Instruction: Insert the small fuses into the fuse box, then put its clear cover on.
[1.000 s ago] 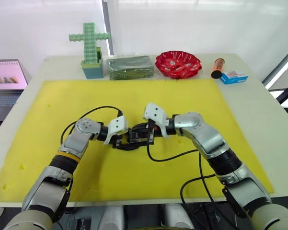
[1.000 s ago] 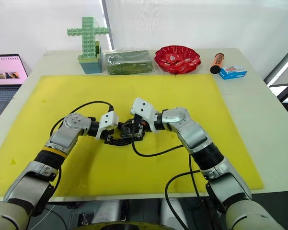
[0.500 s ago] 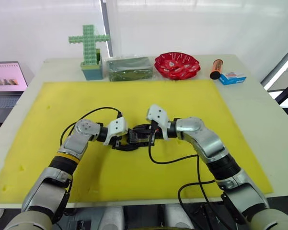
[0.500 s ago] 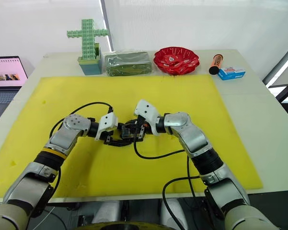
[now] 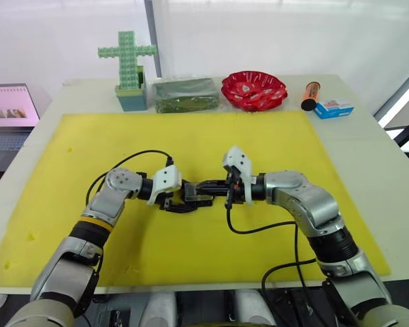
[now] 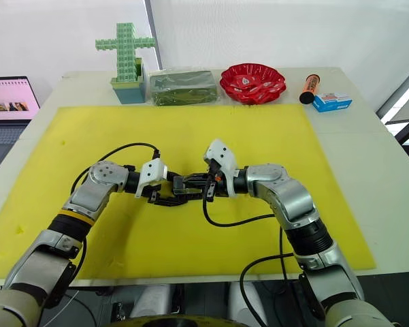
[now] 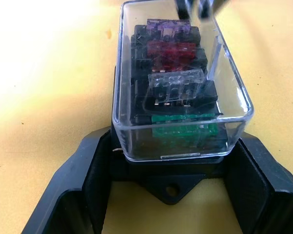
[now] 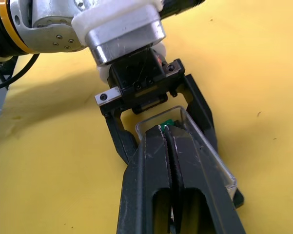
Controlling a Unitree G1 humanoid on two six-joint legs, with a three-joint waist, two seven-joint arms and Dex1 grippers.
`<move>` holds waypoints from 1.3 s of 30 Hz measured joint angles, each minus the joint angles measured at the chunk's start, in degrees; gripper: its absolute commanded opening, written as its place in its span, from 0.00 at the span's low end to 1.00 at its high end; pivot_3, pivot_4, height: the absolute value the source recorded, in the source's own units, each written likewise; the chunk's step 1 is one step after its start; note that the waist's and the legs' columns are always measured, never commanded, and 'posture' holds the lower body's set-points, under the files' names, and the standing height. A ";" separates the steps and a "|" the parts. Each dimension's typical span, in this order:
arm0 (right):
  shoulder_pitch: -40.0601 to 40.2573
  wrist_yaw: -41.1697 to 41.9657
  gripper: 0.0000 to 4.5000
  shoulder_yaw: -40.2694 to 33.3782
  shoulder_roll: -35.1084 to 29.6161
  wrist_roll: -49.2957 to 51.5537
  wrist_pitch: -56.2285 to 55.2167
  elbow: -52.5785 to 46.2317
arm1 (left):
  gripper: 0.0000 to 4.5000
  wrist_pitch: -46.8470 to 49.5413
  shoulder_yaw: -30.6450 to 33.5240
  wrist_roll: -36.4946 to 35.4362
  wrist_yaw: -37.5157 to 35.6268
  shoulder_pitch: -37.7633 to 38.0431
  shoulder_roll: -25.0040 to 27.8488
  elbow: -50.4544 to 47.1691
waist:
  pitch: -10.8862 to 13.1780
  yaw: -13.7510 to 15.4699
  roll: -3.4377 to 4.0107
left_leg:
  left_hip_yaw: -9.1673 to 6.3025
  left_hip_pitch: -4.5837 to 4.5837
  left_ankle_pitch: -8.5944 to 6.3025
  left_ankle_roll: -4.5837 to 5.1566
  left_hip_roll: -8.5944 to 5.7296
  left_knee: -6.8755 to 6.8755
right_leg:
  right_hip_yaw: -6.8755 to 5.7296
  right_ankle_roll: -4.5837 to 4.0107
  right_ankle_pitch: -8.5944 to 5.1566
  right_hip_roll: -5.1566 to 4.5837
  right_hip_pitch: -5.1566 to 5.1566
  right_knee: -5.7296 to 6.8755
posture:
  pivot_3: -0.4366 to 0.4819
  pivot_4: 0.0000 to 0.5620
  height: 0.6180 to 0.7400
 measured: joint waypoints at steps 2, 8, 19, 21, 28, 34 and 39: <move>-0.09 -0.08 0.00 -0.57 -0.03 0.40 0.26 -0.34 | 0.63 -0.19 0.00 0.00 0.00 -0.04 0.00 0.03 | 0.04 0.00 -0.03 | 0.00 -0.03 0.00 0.00 0.00 0.00 | 0.00 0.00 0.00 0.00 -0.03 0.00 | 0.48 0.27 1.00; -0.69 -0.06 0.00 -2.38 -3.90 1.50 0.97 -3.58 | 0.63 1.23 -0.05 0.10 0.47 -0.27 0.04 -0.30 | 0.10 0.06 -0.04 | 0.00 -0.12 0.00 0.00 -0.01 0.03 | 0.00 0.00 0.00 -0.01 -0.08 -0.01 | 0.48 0.27 1.00; 3.08 6.67 0.63 -3.44 -21.32 -0.03 -4.13 -7.84 | 1.00 4.01 -0.03 0.38 0.16 -1.12 5.74 -3.80 | 0.35 -0.44 -0.12 | 0.01 -0.41 -0.01 0.01 0.05 -0.02 | 0.07 0.00 0.00 0.06 -0.50 0.00 | 0.48 0.27 1.00; 3.13 8.19 0.79 -3.77 -23.45 -0.43 -5.62 -7.82 | 1.00 5.78 0.72 -0.19 -0.44 -0.29 8.27 -6.38 | 0.36 -0.59 -0.11 | 0.02 -0.60 -0.01 0.01 0.12 -0.01 | 0.10 0.07 0.05 0.15 -0.74 0.03 | 0.48 0.27 1.00; 5.26 14.16 0.99 -8.22 -32.01 -0.47 -10.69 -6.32 | 1.00 19.47 12.84 -8.10 -1.43 6.72 21.76 -20.24 | 1.12 -0.08 -0.31 | 0.03 -0.79 -0.01 0.01 0.25 0.02 | 0.09 0.07 0.05 0.16 -0.87 -0.01 | 0.48 0.27 1.00; 7.15 17.61 0.99 -11.94 -35.72 -0.34 -13.43 -4.43 | 1.00 30.39 26.32 -15.78 -1.39 16.61 31.78 -32.30 | 1.39 -0.15 -0.15 | 0.27 -0.76 -0.01 0.00 0.31 0.05 | 0.20 -0.01 0.01 -0.07 -0.85 -0.11 | 0.48 0.27 1.00; 6.82 19.21 0.99 -14.19 -37.31 -0.36 -14.21 -3.43 | 1.00 34.69 32.02 -18.93 -1.50 24.56 34.74 -36.92 | 1.49 0.01 -0.28 | 0.27 -0.75 -0.01 -0.01 0.35 0.06 | 0.18 -0.05 -0.02 -0.02 -0.85 -0.10 | 0.48 0.27 1.00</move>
